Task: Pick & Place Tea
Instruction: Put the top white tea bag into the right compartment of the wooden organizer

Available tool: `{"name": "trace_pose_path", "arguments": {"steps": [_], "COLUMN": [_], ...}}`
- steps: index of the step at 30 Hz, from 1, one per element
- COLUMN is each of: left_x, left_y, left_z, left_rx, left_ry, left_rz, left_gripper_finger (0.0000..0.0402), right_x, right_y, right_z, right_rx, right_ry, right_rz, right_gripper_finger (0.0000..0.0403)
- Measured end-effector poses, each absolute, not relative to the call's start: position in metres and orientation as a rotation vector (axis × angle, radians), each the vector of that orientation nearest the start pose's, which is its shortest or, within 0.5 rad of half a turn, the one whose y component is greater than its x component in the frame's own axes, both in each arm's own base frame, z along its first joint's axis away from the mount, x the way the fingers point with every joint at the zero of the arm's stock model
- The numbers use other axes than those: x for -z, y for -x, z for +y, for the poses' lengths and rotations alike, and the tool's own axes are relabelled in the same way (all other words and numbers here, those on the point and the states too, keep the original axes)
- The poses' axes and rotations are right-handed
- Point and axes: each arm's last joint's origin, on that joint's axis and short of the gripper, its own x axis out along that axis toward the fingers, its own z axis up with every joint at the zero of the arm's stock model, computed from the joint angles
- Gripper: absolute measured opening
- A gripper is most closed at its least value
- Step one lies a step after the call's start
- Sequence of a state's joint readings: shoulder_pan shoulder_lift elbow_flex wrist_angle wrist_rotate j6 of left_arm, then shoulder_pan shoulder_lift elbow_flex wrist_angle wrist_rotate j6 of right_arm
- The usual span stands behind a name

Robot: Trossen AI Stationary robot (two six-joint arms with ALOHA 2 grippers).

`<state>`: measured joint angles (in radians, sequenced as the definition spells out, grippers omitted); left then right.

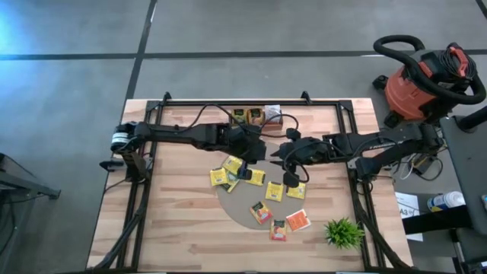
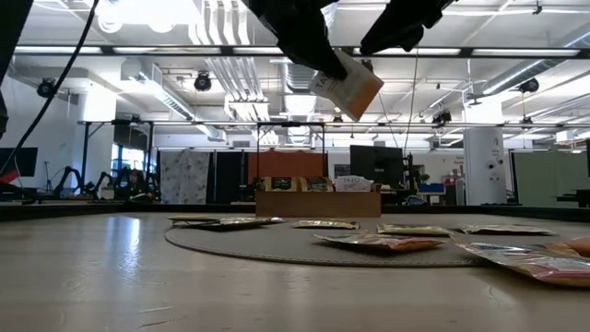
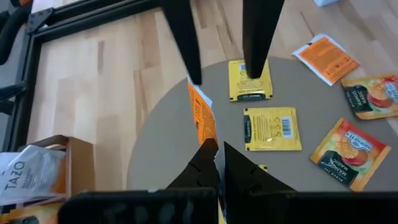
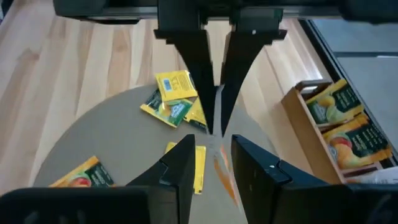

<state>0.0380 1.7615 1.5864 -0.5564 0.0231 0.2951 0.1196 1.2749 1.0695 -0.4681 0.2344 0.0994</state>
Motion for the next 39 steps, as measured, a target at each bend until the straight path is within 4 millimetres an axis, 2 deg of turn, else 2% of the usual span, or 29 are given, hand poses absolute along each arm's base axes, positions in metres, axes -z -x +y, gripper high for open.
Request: {"name": "trace_pose_path", "arguments": {"steps": [11, 27, 31, 34, 39], "left_x": [-0.324, -0.326, -0.326, -0.327, -0.327], "left_y": [-0.396, -0.397, -0.398, -0.398, -0.397], "left_z": [0.013, 0.010, 0.010, 0.010, 0.012], "left_rx": [0.108, 0.129, 0.118, 0.105, 0.038], "left_ry": [-0.255, -0.250, -0.238, -0.207, -0.163], "left_rz": [0.680, 0.654, 0.649, 0.641, 0.664], "left_gripper_finger": [0.0000, 0.0000, 0.0002, 0.0024, 0.0083], "right_x": [-0.300, -0.290, -0.289, -0.288, -0.287], "right_y": [-0.268, -0.267, -0.266, -0.266, -0.266], "right_z": [0.025, 0.025, 0.025, 0.024, 0.024], "right_rx": [0.142, 0.150, 0.171, 0.184, 0.193], "right_ry": [0.032, 0.030, 0.011, 0.010, -0.006], "right_rz": [0.670, 0.698, 0.697, 0.703, 0.702], "right_gripper_finger": [0.0100, 0.0013, 0.0009, 0.0009, 0.0009]}}
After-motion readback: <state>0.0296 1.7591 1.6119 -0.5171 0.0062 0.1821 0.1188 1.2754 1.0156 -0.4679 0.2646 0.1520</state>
